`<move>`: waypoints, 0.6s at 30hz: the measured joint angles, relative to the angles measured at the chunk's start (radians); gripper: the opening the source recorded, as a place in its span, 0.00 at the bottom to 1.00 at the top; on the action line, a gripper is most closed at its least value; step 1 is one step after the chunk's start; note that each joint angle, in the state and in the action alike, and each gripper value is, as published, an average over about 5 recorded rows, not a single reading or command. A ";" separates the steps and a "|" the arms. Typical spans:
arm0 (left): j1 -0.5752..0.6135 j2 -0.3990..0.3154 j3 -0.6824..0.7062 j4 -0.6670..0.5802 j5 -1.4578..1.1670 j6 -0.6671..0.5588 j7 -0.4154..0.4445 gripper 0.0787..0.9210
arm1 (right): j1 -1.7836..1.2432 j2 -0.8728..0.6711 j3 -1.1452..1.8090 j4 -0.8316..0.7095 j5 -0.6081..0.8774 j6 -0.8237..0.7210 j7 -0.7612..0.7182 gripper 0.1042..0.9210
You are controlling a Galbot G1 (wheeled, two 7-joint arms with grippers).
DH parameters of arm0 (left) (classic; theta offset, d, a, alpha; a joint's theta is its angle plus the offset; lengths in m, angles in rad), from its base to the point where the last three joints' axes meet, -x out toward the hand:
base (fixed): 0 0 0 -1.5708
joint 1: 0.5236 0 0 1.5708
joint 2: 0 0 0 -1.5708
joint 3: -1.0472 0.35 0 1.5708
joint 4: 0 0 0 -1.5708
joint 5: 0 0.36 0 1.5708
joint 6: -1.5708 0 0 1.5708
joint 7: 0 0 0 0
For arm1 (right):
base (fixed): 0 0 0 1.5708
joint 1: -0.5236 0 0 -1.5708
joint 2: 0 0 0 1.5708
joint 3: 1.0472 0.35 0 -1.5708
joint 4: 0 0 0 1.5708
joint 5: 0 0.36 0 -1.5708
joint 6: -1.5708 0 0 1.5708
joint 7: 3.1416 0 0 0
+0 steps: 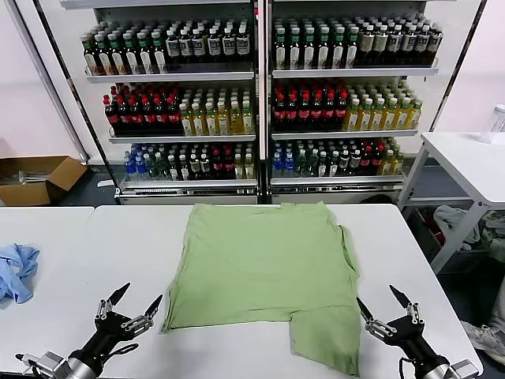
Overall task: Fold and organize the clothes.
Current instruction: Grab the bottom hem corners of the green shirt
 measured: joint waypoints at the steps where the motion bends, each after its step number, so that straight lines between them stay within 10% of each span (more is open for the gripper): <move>1: 0.003 0.006 0.003 -0.001 0.000 0.005 -0.004 0.88 | -0.005 -0.007 -0.001 0.002 0.000 -0.004 0.000 0.88; 18: 0.035 0.202 0.092 -0.004 -0.040 0.140 -0.120 0.88 | -0.143 -0.142 -0.037 0.023 -0.015 -0.063 -0.020 0.88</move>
